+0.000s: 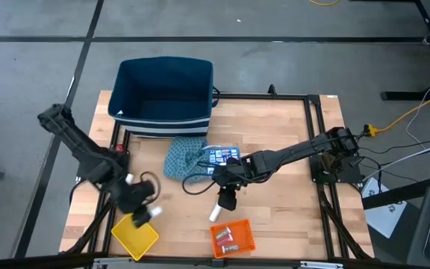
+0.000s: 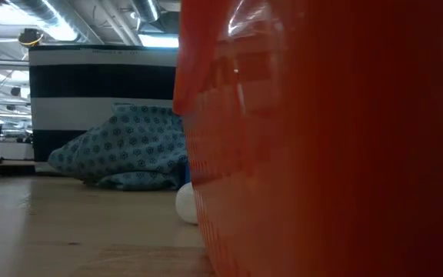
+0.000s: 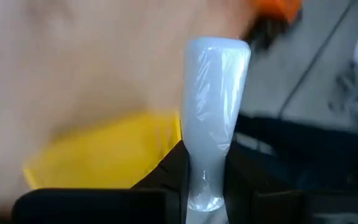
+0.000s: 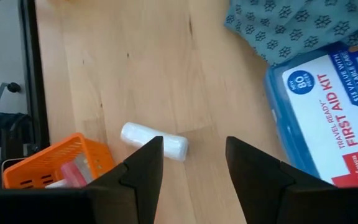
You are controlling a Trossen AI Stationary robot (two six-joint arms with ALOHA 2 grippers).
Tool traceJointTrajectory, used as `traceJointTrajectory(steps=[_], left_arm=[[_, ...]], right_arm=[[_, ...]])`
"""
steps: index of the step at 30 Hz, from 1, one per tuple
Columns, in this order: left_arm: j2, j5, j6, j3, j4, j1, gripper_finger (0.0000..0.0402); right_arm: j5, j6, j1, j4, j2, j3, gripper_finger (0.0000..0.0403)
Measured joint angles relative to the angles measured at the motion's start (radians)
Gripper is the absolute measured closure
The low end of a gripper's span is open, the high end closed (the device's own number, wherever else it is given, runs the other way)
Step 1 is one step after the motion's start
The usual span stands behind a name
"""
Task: Pick & Place Medicine items
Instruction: Put the middle white rolled gauze into the yellow bin
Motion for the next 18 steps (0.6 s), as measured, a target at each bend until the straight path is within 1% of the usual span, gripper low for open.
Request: traceJointTrajectory(steps=[4, 8, 13, 15, 18], left_arm=[[-0.005, 0.038, -0.140, 0.000, -0.012, -0.139, 0.0342], [0.022, 0.018, -0.274, 0.000, -0.049, -0.244, 0.0341], [0.064, -0.054, -0.410, 0.000, -0.077, -0.312, 0.0341], [0.084, -0.084, -0.439, 0.000, -0.076, -0.323, 0.0341], [0.114, -0.103, -0.487, 0.000, -0.075, -0.325, 0.0341]], right_arm=[[0.000, -0.006, -0.013, 0.001, 0.000, 0.000, 0.0227], [0.008, -0.015, -0.024, 0.020, 0.000, 0.000, 0.0227], [0.019, -0.030, -0.044, 0.070, 0.000, 0.000, 0.0227], [0.019, -0.033, -0.053, 0.084, 0.000, 0.000, 0.0227], [0.019, -0.035, -0.065, 0.099, 0.000, 0.000, 0.0227]])
